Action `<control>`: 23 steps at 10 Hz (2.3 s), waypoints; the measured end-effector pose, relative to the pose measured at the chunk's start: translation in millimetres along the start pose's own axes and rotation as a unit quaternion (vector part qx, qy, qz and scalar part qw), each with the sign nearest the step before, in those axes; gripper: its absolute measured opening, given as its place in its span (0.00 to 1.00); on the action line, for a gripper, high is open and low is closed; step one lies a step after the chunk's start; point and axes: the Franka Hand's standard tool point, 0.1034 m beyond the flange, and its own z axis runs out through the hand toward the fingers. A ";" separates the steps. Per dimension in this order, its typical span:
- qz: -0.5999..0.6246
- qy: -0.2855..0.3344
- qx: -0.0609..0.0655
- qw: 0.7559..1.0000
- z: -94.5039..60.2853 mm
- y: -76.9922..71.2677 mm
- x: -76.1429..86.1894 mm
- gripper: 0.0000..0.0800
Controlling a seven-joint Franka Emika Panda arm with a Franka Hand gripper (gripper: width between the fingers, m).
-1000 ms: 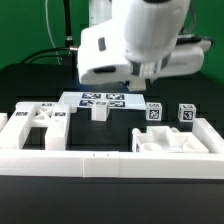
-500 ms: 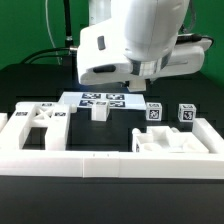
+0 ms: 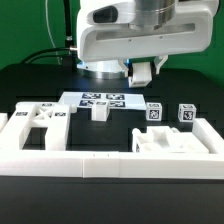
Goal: Assemble chair
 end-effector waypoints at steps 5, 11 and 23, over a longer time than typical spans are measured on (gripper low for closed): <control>-0.007 0.155 -0.016 0.988 -41.0 -5.5 18.3 0.36; -0.031 0.345 -0.051 0.937 -42.5 4.1 36.2 0.36; -0.081 0.386 -0.053 0.917 -54.1 -54.5 93.7 0.36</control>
Offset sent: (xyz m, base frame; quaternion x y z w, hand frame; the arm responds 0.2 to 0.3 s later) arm 0.0226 0.0105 0.0422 -0.0220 0.1616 -0.0088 0.9866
